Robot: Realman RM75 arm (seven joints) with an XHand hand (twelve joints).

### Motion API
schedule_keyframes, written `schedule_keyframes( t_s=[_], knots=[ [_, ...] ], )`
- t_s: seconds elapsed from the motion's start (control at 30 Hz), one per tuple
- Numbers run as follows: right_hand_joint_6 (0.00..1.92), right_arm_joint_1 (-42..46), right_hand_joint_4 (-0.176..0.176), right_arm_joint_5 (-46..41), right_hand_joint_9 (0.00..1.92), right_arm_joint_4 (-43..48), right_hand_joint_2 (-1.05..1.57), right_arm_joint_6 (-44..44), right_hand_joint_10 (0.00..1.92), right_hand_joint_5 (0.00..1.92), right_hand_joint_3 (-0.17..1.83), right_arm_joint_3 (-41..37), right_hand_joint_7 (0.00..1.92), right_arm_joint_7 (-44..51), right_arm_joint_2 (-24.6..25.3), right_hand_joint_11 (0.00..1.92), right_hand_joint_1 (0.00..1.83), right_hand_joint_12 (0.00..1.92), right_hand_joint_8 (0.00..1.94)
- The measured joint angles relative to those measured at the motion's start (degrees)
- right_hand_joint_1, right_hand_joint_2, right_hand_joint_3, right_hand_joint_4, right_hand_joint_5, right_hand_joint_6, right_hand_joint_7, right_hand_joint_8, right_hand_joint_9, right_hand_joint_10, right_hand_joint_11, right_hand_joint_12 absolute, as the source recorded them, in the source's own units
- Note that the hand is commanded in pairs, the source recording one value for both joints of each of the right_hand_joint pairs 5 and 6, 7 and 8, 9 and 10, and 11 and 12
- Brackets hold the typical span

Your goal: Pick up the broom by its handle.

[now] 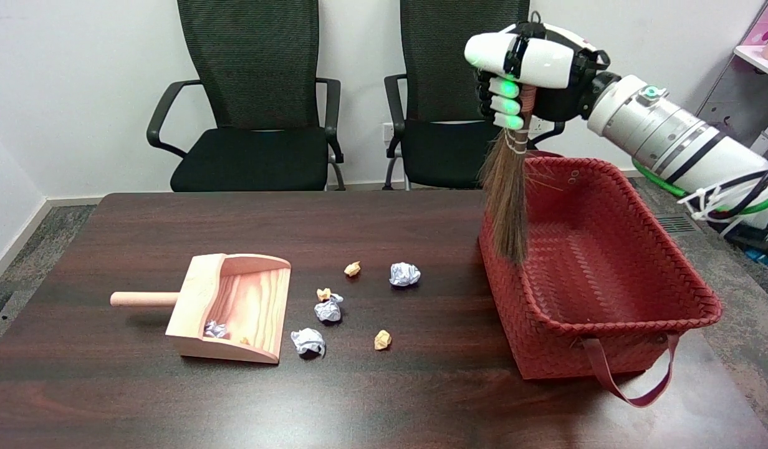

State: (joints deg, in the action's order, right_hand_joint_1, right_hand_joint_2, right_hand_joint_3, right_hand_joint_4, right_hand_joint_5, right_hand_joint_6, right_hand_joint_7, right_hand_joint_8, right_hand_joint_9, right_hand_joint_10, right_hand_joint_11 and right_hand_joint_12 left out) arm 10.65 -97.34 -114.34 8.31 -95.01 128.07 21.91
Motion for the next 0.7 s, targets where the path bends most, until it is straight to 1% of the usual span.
schedule_keyframes(
  t_s=[0.07,0.17,0.43,0.7],
  knots=[
    [1.92,-0.1,0.176,0.5,1.92,0.0,1.31,0.7,1.92,1.92,1.63,0.8,1.92,0.0,-0.1,1.92,0.96,1.92,1.92],
    [1.92,-0.3,0.176,1.0,1.92,0.0,1.27,1.5,1.92,1.92,1.68,1.9,1.92,-0.1,-0.1,1.92,0.96,1.92,1.92],
    [1.92,-1.1,0.176,2.0,1.92,-0.2,1.34,2.8,1.92,1.92,1.58,3.6,1.92,-0.6,-0.2,1.92,0.95,1.92,1.92],
    [1.92,-1.8,0.176,2.4,1.92,-0.3,1.32,3.3,1.92,1.92,1.57,4.0,1.92,-1.3,-0.3,1.92,0.95,1.92,1.92]
  ],
)
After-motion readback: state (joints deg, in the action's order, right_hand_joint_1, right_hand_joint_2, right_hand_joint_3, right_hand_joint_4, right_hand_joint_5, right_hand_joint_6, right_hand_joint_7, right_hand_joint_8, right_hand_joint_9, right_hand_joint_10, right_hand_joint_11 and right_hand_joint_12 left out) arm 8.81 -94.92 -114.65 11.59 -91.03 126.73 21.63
